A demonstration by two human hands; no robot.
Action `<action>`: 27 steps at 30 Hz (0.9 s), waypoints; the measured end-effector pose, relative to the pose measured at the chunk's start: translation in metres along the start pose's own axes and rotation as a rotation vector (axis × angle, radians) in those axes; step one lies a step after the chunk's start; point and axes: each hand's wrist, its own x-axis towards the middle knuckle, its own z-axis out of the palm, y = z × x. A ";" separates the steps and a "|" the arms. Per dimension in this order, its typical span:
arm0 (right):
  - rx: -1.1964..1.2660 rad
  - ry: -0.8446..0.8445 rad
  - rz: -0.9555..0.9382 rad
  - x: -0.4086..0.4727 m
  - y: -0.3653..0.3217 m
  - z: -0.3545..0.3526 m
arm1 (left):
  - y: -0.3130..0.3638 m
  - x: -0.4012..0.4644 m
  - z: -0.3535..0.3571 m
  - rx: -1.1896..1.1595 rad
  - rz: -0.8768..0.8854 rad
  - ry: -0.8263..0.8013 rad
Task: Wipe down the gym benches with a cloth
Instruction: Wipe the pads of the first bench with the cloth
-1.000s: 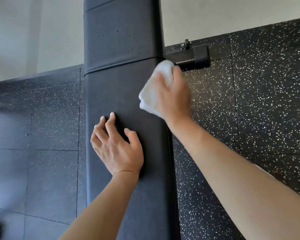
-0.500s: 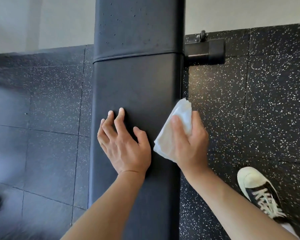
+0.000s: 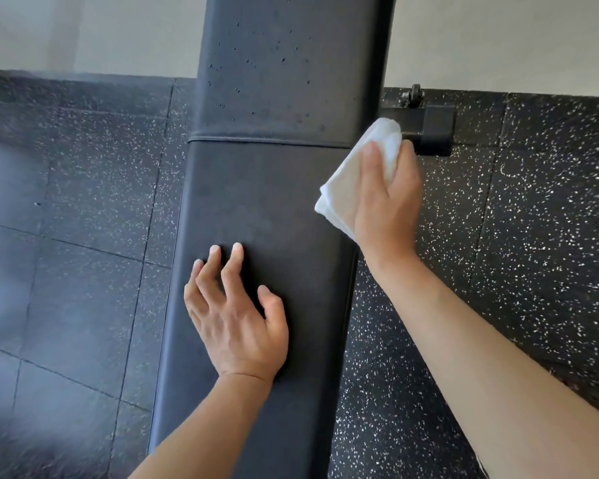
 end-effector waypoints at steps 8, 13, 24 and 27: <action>0.012 -0.074 0.013 -0.085 0.028 -0.026 | -0.003 -0.001 0.001 -0.008 0.018 -0.001; 0.045 -0.084 -0.019 -0.114 0.034 -0.031 | -0.003 -0.001 0.000 -0.016 0.016 0.013; 0.007 -0.029 0.006 -0.064 0.018 -0.014 | 0.003 -0.006 -0.005 -0.122 0.000 0.068; -0.078 -0.061 -0.081 -0.124 0.035 -0.030 | 0.004 -0.009 -0.009 -0.127 -0.005 0.081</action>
